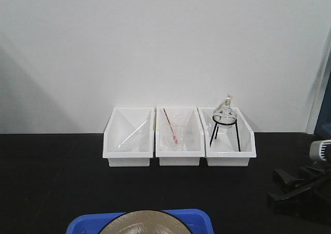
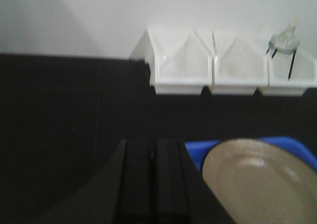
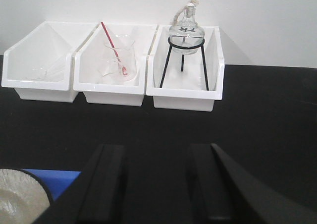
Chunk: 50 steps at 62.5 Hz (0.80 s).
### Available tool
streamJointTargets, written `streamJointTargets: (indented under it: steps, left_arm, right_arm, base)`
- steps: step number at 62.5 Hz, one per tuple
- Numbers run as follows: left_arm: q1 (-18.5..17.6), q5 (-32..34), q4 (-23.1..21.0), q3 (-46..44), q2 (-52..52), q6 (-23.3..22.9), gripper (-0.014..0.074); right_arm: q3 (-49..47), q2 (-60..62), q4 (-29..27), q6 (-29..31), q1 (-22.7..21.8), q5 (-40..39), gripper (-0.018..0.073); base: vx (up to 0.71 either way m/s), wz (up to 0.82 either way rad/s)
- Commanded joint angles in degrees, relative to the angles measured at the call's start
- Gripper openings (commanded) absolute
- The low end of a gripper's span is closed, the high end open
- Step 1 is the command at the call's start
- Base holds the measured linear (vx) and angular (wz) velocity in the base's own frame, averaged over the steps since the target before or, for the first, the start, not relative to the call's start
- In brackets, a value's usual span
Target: Place disk in tray to left cabinet
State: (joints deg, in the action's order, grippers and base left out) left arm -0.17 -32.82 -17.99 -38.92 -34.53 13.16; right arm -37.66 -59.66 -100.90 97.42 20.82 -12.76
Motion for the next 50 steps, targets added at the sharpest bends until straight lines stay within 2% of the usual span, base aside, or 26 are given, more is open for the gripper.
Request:
streamJointTargets:
  steps: [1, 16, 22, 28, 34, 38, 44, 50]
  left_arm:
    - [-0.2, -0.2, -0.7, -4.9, -8.2, 0.9, 0.0]
    - [-0.2, -0.2, -1.2, -5.5, -21.7, 0.8, 0.0032]
    - [-0.2, 1.1, -1.3, -5.5, -25.8, 1.3, 0.0104]
    - [-0.2, 2.5, -2.3, -5.5, -30.0, 1.3, 0.0224]
    - [-0.2, 1.3, -6.6, -5.5, -33.5, 1.2, 0.0372]
    - [-0.2, 0.1, -10.2, -5.5, -35.7, 1.2, 0.0442]
    - [-0.2, -2.7, -16.2, -5.5, -39.7, 1.5, 0.0507]
    - [-0.2, -3.1, -19.2, -5.5, -43.4, 5.7, 0.0527]
  right_arm:
    - [-1.6, 0.9, 0.0, 0.3, -0.2, 1.2, 0.0347]
    - [-1.6, 0.9, 0.0, 0.3, -0.2, 1.1, 0.0347]
    - [-1.6, 0.9, 0.0, 0.3, -0.2, 1.1, 0.0347]
    - [-1.6, 0.9, 0.0, 0.3, -0.2, 1.1, 0.0347]
    - [-1.6, 0.9, 0.0, 0.3, -0.2, 1.1, 0.0347]
    - [-1.6, 0.9, 0.0, 0.3, -0.2, 1.1, 0.0347]
    - [-1.6, 0.9, 0.0, 0.3, -0.2, 1.0, 0.0347]
    - [-1.6, 0.9, 0.0, 0.3, -0.2, 0.9, 0.0347]
  base:
    - [0.0, 0.0]
    - [0.0, 0.0]
    - [0.0, 0.0]
    - [0.0, 0.0]
    - [0.0, 0.0]
    - [0.0, 0.0]
    - [0.0, 0.0]
    - [0.0, 0.0]
